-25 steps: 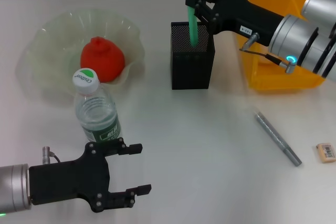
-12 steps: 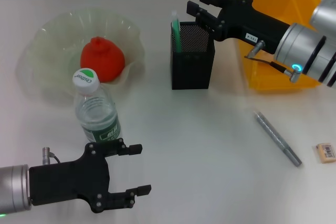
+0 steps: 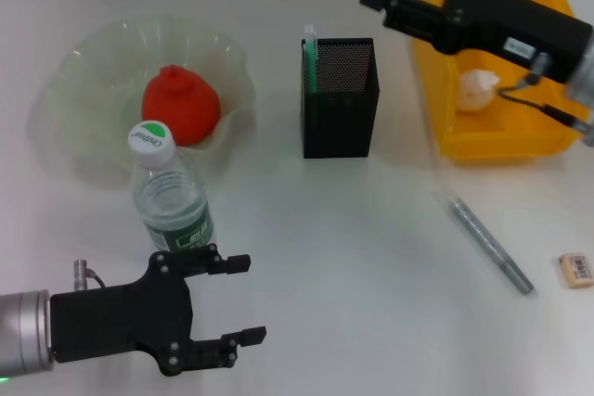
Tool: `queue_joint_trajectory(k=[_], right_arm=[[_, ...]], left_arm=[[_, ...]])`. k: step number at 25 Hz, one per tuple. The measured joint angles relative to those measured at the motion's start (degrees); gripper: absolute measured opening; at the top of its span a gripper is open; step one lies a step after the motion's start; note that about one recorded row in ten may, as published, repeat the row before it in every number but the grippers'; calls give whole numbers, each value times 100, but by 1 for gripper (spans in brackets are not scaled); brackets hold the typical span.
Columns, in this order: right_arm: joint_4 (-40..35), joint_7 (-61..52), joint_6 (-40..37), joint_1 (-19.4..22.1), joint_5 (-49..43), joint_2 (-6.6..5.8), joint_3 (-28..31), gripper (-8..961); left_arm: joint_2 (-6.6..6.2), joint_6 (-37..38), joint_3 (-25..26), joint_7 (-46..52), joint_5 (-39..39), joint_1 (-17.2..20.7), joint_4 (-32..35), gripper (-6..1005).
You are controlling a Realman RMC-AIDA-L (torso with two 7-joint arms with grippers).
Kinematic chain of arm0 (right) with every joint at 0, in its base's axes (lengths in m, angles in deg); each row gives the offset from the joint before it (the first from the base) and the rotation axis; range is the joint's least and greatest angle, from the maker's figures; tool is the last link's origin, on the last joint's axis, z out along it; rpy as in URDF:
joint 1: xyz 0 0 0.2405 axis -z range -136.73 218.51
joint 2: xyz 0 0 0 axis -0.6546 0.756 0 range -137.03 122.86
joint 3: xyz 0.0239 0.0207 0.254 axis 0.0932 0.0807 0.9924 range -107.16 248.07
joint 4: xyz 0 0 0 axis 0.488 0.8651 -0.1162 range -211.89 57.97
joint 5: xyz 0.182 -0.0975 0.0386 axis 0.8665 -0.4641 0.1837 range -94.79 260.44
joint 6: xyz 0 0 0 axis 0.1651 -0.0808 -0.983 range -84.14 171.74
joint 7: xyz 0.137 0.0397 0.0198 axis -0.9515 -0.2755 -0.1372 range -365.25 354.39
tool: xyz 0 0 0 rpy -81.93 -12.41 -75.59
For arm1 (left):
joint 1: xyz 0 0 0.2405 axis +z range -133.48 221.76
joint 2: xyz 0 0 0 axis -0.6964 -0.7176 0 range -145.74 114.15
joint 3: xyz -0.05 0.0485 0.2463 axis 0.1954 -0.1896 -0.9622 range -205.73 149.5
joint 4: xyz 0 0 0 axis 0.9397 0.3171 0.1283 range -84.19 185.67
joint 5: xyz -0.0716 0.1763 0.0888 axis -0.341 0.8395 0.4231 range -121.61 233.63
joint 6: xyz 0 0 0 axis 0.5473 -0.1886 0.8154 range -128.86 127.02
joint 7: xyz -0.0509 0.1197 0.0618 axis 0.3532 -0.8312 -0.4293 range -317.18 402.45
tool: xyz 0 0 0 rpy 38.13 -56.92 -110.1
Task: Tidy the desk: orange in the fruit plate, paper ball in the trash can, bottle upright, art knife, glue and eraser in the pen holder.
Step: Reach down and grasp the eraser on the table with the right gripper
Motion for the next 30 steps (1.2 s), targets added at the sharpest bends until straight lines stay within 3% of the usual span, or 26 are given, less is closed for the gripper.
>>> queue_joint_trajectory(k=[4, 9, 13, 17, 21, 26, 30], right_arm=[[-1716, -1909, -62, 331, -1825, 23, 153, 715], [-3356, -4570, -609, 306, -4102, 39, 146, 849], [-4118, -6109, -1362, 60, -5435, 40, 108, 842], [-4490, -6953, -2102, -127, -6129, 36, 104, 839], [-4656, -6982, -3039, -329, -6667, -4, 178, 838], [-4524, -5433, -4347, -664, -7172, -78, 727, 837], [-4429, -4046, -4708, -654, -7727, -85, 956, 836]], left_arm=[[-3, 15, 0, 2, 0, -4, 1, 743], [-3, 21, -1, 11, 0, -5, 4, 743], [-3, 15, 0, 13, 0, -5, 2, 743], [-3, 11, -1, 14, 0, -13, 0, 743], [-3, -3, 0, 22, 2, -22, 0, 743], [-3, -15, 0, 39, 83, -47, 0, 743], [0, -17, 15, 43, 121, -48, 0, 743]])
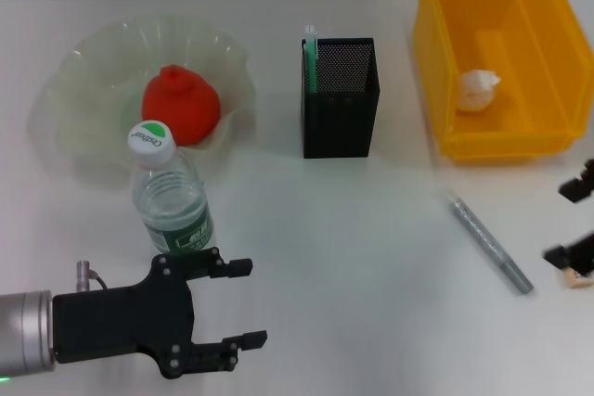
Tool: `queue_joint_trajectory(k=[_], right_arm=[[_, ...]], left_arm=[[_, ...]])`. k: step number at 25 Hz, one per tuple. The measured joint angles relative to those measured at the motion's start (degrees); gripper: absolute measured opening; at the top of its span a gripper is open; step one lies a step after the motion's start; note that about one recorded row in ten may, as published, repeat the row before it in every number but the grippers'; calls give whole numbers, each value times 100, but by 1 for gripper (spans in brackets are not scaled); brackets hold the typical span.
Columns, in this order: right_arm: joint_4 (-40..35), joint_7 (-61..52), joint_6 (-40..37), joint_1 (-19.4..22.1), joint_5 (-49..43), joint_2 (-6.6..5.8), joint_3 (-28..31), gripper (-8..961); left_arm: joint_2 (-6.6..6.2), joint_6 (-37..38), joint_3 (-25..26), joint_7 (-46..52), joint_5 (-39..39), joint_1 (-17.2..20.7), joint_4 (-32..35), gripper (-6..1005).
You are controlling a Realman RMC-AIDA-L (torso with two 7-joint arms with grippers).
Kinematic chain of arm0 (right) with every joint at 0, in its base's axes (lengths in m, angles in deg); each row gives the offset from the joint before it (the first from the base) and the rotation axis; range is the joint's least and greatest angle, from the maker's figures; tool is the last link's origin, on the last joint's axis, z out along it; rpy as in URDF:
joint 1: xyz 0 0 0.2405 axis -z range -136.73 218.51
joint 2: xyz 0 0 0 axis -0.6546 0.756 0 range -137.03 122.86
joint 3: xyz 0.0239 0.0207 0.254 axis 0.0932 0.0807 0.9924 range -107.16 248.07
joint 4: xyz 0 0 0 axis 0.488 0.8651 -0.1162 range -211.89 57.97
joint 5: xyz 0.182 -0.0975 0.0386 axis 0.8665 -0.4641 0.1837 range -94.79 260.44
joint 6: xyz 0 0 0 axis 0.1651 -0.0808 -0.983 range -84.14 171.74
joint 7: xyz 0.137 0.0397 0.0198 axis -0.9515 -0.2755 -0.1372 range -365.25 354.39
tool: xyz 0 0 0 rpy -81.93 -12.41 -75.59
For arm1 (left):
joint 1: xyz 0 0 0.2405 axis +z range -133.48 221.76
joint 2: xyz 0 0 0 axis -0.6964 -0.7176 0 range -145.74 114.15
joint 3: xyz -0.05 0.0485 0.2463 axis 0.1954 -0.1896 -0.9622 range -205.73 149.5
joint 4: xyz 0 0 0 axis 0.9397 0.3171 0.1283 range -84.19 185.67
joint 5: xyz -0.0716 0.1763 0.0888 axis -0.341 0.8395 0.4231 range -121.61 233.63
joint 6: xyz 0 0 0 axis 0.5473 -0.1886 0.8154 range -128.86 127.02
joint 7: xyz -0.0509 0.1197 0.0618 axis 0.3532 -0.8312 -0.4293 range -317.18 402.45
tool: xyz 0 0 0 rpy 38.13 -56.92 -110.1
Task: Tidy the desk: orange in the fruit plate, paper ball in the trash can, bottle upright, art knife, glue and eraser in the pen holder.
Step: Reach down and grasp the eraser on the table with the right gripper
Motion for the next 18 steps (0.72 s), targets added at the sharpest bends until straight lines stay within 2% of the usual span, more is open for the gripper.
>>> queue_joint_trajectory(k=[5, 12, 18], right_arm=[[259, 1277, -34, 78, -530, 54, -18, 835], [781, 1559, 98, -68, -959, 6, 10, 833], [1397, 1643, 594, -173, -1428, 57, -9, 831]], left_arm=[[6, -3, -9, 9, 12, -2, 0, 743], [6, 36, -14, 10, 15, -2, 0, 743], [7, 12, -16, 10, 26, -11, 0, 743]])
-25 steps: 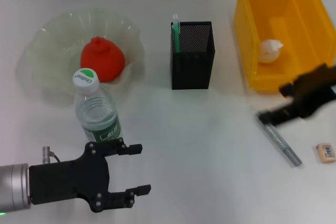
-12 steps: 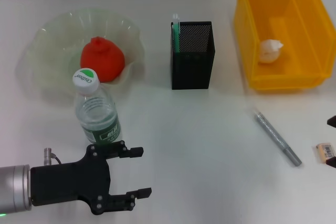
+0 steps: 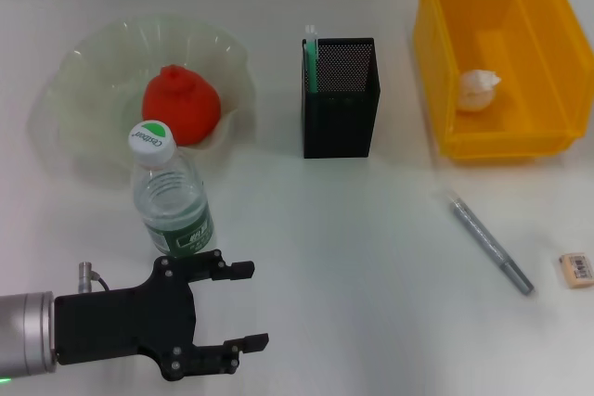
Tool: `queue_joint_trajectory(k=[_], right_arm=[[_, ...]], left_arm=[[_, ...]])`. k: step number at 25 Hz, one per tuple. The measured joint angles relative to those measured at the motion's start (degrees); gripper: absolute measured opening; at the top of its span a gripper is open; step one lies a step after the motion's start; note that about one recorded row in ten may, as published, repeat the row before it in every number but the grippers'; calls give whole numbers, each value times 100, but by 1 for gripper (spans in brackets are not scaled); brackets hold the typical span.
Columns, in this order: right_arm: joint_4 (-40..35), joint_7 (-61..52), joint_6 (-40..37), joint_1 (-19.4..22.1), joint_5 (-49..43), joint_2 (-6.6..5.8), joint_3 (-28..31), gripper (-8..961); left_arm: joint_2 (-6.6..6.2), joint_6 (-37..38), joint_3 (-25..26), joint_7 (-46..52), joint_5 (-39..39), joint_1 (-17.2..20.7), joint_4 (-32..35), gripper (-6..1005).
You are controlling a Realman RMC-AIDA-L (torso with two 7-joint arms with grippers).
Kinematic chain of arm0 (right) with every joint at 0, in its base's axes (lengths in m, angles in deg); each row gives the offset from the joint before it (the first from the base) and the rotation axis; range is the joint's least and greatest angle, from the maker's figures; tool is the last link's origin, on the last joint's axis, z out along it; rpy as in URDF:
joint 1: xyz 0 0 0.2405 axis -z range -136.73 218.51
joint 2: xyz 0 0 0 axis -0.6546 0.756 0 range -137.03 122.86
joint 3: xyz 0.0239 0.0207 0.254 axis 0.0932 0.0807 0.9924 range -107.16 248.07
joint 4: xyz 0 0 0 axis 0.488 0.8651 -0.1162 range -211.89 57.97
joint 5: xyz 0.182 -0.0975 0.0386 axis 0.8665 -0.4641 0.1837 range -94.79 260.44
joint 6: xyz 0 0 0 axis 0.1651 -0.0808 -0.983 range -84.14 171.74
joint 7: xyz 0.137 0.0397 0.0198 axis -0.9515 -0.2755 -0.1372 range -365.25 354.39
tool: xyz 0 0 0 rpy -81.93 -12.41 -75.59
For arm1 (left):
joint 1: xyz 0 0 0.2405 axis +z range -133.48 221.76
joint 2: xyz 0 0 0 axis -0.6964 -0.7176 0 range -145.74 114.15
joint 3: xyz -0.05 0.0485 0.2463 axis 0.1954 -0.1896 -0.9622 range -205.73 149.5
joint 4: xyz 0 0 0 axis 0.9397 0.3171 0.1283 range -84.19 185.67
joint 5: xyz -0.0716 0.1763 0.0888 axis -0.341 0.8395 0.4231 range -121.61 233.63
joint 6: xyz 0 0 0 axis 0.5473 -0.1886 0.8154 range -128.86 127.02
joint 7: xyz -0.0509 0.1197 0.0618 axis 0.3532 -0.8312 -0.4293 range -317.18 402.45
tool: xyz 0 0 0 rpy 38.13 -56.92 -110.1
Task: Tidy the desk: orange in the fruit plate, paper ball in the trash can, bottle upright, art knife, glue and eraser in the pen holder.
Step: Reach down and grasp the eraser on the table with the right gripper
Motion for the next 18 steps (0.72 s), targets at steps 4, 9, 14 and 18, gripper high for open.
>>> queue_joint_trajectory(k=[4, 9, 14, 18], right_arm=[[351, 24, 246, -108, -52, 3, 14, 830], [842, 45, 547, -231, -56, 3, -17, 828], [1234, 47, 759, -339, -187, 0, -37, 826], [1455, 46, 870, -420, -246, -1, -32, 825]], left_arm=[[0, 2, 0, 1, 2, 0, 0, 743], [0, -1, 0, 14, 3, 1, 0, 743], [-8, 5, 1, 46, 3, -2, 0, 743], [-9, 18, 1, 50, 3, -9, 0, 743]])
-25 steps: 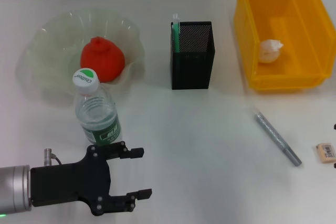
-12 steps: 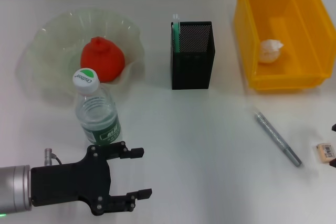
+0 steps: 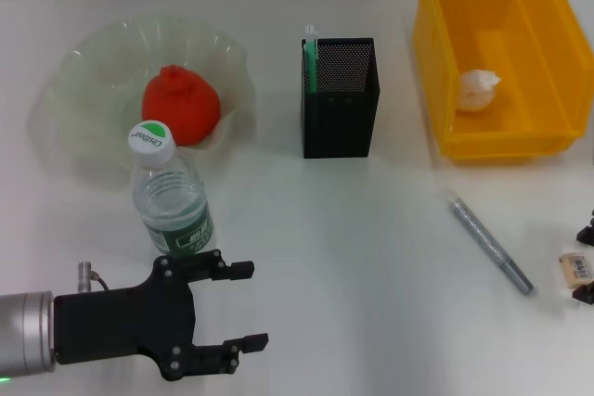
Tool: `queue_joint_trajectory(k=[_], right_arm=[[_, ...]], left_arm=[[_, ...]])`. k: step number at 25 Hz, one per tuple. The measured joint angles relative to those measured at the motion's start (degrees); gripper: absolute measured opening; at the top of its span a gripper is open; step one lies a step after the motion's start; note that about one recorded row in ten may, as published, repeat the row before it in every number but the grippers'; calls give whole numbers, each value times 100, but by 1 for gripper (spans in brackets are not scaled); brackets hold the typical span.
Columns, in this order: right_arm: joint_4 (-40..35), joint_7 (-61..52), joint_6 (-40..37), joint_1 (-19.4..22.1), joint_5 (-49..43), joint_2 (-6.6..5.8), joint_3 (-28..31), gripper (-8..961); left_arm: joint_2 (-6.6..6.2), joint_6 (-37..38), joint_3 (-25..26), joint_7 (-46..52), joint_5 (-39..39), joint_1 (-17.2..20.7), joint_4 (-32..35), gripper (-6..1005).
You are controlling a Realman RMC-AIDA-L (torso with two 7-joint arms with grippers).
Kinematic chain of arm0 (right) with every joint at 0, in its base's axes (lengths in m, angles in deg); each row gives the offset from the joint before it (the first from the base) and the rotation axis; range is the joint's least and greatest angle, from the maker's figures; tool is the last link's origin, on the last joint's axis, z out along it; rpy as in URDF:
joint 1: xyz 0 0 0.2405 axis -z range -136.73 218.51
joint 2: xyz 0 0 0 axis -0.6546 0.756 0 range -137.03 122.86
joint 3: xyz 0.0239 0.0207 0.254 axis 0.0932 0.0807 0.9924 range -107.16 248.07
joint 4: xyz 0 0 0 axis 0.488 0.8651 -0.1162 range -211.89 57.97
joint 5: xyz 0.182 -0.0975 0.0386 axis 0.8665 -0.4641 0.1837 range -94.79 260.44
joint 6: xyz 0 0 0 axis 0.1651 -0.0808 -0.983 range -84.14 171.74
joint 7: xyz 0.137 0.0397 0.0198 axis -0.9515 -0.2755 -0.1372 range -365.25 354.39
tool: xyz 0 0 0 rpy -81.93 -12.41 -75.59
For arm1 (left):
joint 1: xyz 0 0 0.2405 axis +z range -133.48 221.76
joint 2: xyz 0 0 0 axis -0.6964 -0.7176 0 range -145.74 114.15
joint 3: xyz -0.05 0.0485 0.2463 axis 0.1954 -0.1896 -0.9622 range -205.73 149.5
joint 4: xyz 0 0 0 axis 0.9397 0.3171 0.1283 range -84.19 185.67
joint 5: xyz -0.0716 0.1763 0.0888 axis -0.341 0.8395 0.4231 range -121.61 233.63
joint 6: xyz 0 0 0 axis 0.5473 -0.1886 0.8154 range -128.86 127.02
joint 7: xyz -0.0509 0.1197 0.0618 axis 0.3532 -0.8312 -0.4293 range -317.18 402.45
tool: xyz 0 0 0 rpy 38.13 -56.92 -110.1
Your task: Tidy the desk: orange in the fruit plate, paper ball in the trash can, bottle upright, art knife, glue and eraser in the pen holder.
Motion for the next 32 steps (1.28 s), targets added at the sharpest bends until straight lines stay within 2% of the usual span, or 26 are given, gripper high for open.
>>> queue_joint_trajectory(k=[3, 8, 14, 20, 23, 24, 25, 26, 27, 28, 29, 30, 32], right_arm=[[169, -2, 27, -93, -8, 0, 26, 824], [227, -10, 83, -113, -11, 0, -9, 637], [218, -9, 89, -126, -13, 7, -22, 523], [122, -39, -103, -168, 0, 9, 21, 475], [-268, -161, -483, -185, 203, 15, 52, 451], [-754, -345, -799, -159, 423, 19, 65, 443], [-754, -345, -799, -159, 423, 19, 65, 443], [-1060, -454, -938, -144, 529, 17, 84, 443], [-1565, -653, -1143, -127, 726, 18, 139, 442], [-1565, -653, -1143, -127, 726, 18, 139, 442], [-2154, -963, -1282, -124, 1009, 18, 233, 442], [-2154, -963, -1282, -124, 1009, 18, 233, 442], [-2841, -1535, -1244, -157, 1425, 19, 291, 443]], left_arm=[[0, 10, 0, 10, 0, -12, 0, 743], [0, 14, 0, 18, 0, -16, 0, 743], [0, 14, 0, 20, 0, -26, 0, 743], [0, 14, 0, 21, 0, -39, 0, 743], [7, 15, 0, 35, -1, -53, 0, 743], [10, 15, 0, 66, 0, -63, 0, 743], [10, 15, 0, 66, 0, -63, 0, 743], [10, 16, 0, 79, 0, -67, 0, 743], [10, 21, 0, 96, 0, -82, 0, 743], [10, 21, 0, 96, 0, -82, 0, 743], [9, 23, 0, 97, -1, -91, 0, 743], [9, 23, 0, 97, -1, -91, 0, 743], [8, 24, 0, 99, 0, -107, 1, 743]])
